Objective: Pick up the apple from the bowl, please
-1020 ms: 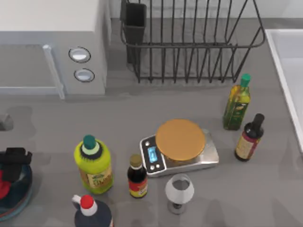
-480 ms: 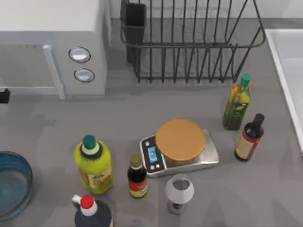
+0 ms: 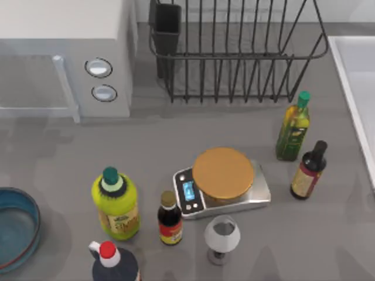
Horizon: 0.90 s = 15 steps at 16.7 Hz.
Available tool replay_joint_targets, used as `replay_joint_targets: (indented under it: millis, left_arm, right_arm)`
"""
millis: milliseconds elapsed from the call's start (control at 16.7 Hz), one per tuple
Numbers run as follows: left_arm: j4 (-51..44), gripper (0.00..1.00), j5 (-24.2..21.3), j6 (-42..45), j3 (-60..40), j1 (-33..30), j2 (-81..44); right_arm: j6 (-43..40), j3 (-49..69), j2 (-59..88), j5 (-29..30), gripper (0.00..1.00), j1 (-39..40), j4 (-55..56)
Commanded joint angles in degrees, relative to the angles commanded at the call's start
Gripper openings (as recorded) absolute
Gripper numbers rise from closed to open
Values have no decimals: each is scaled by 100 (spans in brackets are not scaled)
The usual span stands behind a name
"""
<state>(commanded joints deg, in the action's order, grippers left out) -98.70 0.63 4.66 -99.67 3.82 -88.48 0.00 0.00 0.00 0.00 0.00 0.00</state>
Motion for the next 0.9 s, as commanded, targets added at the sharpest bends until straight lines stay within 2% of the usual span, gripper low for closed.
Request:
replay_joint_targets:
  millis: [360, 480, 660, 900]
  left_arm:
    - [-51, 0, 3, -5, -64, 11, -11]
    - [22, 0, -3, -209, -209, -190, -217]
    - [305, 0, -21, -929, -600, -931, -974]
    - [871, 0, -52, -2320, -1188, -2389, -2357]
  right_arm:
    - [0, 0, 0, 0, 100, 0, 0]
    - [0, 0, 0, 0, 100, 0, 0]
    - [0, 0, 0, 0, 100, 0, 0]
    - [0, 0, 0, 0, 100, 0, 0]
